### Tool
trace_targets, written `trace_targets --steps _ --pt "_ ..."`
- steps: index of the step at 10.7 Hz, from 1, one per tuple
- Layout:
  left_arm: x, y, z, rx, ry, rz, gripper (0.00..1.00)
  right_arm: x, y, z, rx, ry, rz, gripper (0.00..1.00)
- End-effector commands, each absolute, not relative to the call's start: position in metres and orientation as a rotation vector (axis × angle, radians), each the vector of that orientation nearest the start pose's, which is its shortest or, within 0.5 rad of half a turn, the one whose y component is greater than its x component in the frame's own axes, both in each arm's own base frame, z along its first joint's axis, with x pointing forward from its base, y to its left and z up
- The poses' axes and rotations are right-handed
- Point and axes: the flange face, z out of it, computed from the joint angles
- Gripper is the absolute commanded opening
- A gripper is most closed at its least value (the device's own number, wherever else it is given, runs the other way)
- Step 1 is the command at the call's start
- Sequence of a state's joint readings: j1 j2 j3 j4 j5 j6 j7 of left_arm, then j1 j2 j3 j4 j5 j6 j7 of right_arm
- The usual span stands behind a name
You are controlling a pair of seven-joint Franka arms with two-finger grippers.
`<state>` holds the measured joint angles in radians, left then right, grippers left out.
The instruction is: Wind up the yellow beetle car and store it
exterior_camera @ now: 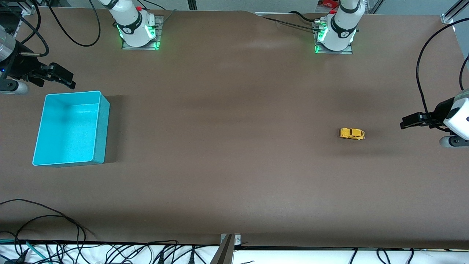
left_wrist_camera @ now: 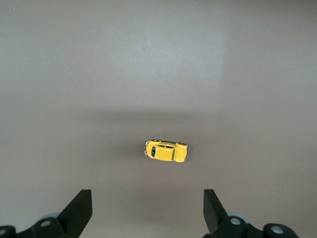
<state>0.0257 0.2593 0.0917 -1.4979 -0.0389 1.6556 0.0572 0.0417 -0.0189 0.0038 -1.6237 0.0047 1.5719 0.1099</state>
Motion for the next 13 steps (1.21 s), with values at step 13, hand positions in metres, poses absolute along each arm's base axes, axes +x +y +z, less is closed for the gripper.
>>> trace_targets --steps 13 --pt "0.628 0.062 0.499 -3.17 -0.119 0.185 1.0 0.55 0.023 0.616 -3.124 0.12 0.043 1.0"
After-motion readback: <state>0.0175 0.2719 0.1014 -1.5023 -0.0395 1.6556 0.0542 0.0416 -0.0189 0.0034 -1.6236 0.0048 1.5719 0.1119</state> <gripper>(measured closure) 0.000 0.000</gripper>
